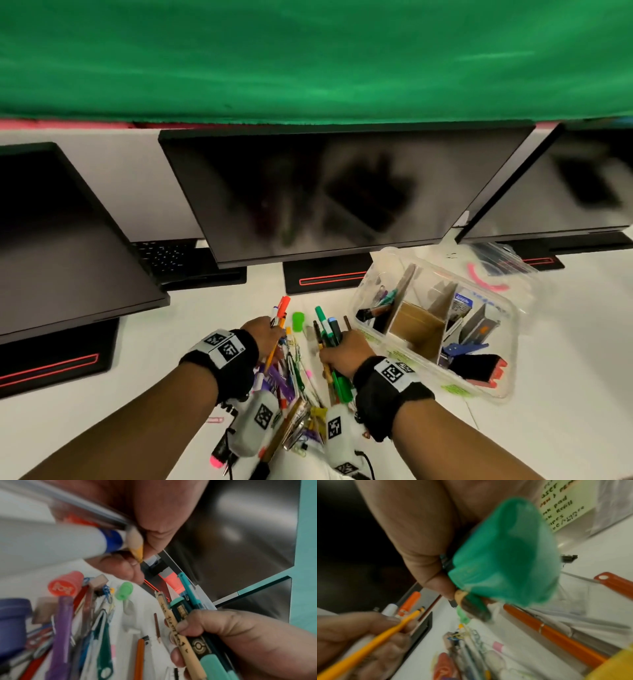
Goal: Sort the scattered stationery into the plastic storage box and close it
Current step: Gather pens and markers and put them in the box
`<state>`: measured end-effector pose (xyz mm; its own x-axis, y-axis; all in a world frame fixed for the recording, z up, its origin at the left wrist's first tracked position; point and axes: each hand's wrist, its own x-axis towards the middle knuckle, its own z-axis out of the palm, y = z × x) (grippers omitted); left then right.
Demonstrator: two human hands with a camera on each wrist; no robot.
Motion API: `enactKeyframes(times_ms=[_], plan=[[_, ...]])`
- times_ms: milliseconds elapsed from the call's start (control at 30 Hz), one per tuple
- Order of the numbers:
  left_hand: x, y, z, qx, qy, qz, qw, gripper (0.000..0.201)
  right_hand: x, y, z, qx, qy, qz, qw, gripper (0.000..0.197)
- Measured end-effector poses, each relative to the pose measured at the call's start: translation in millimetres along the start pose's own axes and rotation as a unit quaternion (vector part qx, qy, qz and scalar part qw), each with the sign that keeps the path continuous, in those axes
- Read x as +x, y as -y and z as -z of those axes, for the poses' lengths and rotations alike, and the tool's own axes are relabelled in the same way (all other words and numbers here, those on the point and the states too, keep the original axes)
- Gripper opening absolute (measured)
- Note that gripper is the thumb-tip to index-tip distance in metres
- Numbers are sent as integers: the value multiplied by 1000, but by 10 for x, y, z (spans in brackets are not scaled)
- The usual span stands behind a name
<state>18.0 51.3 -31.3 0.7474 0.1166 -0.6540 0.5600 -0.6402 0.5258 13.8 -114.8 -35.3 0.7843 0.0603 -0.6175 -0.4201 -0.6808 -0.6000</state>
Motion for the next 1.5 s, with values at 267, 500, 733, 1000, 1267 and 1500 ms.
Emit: enactKeyframes(times_ms=[267,500,733,1000,1267,1500], plan=[[-197,-757,-17,-203,57,-71,975,12,-116,137,692,378,-29,28,925,11],[-135,-1435,-387,152,-46,-201,967,16,116,-162,1342,345,-171,-44,922,8],[102,-1639,-807,399,-35,-157,903,32,82,-502,1528,297,-147,-60,942,12],[134,-1768,-763,297,-84,-127,943,36,55,-580,1655,297,-115,-49,947,13],[117,-1803,-706,190,-137,-137,962,37,180,-218,1578,302,-109,-10,947,18],[203,-1765,-584,158,-96,-104,977,25,380,-122,1451,329,-74,2,942,11]])
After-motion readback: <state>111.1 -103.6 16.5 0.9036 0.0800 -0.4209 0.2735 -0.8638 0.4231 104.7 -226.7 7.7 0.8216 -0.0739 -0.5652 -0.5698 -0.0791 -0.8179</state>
